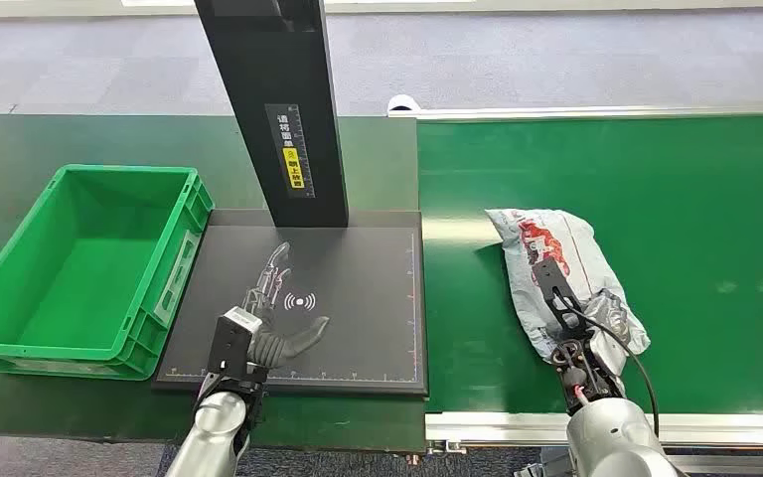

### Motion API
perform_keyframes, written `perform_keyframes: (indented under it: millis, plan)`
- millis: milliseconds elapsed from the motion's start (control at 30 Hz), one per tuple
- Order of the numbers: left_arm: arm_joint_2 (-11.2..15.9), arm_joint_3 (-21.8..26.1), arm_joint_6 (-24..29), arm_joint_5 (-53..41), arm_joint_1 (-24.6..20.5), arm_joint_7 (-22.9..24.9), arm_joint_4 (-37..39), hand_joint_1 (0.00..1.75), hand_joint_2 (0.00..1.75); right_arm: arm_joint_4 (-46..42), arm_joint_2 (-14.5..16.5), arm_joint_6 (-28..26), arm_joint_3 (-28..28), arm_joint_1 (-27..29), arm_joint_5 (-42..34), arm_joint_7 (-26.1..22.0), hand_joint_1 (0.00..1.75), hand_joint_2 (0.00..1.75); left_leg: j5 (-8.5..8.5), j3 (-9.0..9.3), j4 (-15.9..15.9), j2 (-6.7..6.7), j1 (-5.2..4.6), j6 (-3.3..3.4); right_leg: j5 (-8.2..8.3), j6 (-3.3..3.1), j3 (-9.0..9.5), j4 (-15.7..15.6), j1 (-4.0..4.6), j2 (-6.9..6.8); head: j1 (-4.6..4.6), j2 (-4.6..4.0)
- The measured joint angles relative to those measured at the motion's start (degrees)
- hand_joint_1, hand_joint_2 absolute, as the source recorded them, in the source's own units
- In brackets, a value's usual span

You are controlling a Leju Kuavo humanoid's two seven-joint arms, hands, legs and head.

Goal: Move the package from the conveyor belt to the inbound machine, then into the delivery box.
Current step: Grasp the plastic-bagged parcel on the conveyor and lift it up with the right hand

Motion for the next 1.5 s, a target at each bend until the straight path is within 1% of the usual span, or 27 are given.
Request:
perform_keyframes:
  millis: [300,533,900,1000,1167,1267,1367,1500]
  plan:
    - [0.1,0.0,0.0,0.7,-1.7,-1.0,2.5,0.00,1.75,0.1,0.2,1.8,-0.1,-1.2,-1.2,-1.5,1.75,1.75,0.00,0.11,0.0,0.02,0.00,0.00,0.00,0.00,0.09,0.0,0.00,0.01,0.01,0.00]
    - [0.4,0.0,0.0,1.2,-2.7,-1.8,4.4,0.00,1.75,0.2,0.2,2.2,-0.3,-1.4,-2.1,-2.5,1.75,1.75,0.00,0.12,0.0,-0.01,0.00,0.00,0.00,0.00,0.11,0.0,0.00,0.00,0.00,0.00]
    - [0.8,0.0,0.1,1.5,-3.0,-2.0,5.5,0.00,1.75,0.5,0.6,1.8,-1.0,-1.5,-3.5,-5.4,1.75,1.75,0.00,0.11,0.0,-0.02,0.00,0.00,0.00,0.00,0.11,0.0,0.00,0.00,0.00,0.00]
    - [0.8,0.0,0.4,1.6,-3.0,-2.1,5.5,0.00,1.75,0.5,0.8,-0.2,-1.6,-1.5,-5.0,-8.9,1.75,1.75,0.00,0.10,0.0,-0.02,0.00,0.00,0.00,0.00,0.11,0.0,0.00,0.00,0.00,0.00]
    - [0.9,0.0,0.9,1.7,-2.7,-2.1,5.2,0.00,1.75,-1.1,2.3,-7.0,-2.9,-1.7,-11.3,-22.5,1.75,1.75,0.00,0.07,0.0,-0.02,0.00,0.00,0.00,0.00,0.09,0.0,0.00,0.00,0.00,0.00]
    - [0.9,0.0,1.3,1.7,-2.5,-2.0,4.8,0.00,1.75,-3.9,3.9,-8.3,-2.8,-1.7,-14.8,-27.9,1.75,1.75,0.00,0.04,0.0,-0.04,0.00,0.00,0.00,0.00,0.05,0.0,0.01,0.00,-0.01,0.00]
    - [1.0,0.0,2.1,1.4,-2.3,-2.0,3.9,0.00,1.75,-7.5,5.7,-7.9,-1.3,-1.2,-16.3,-29.6,1.75,1.75,0.00,0.00,0.0,-0.03,0.01,-0.01,0.00,0.00,0.02,0.0,0.01,0.00,0.01,-0.01]
    - [1.4,0.5,2.6,1.4,-1.9,-2.1,1.7,0.00,1.75,-12.5,7.8,-6.4,4.1,-0.3,-15.9,-28.1,1.75,1.75,0.01,-0.05,0.0,-0.02,0.01,-0.01,0.00,0.00,-0.03,0.0,0.01,0.00,0.00,0.00]
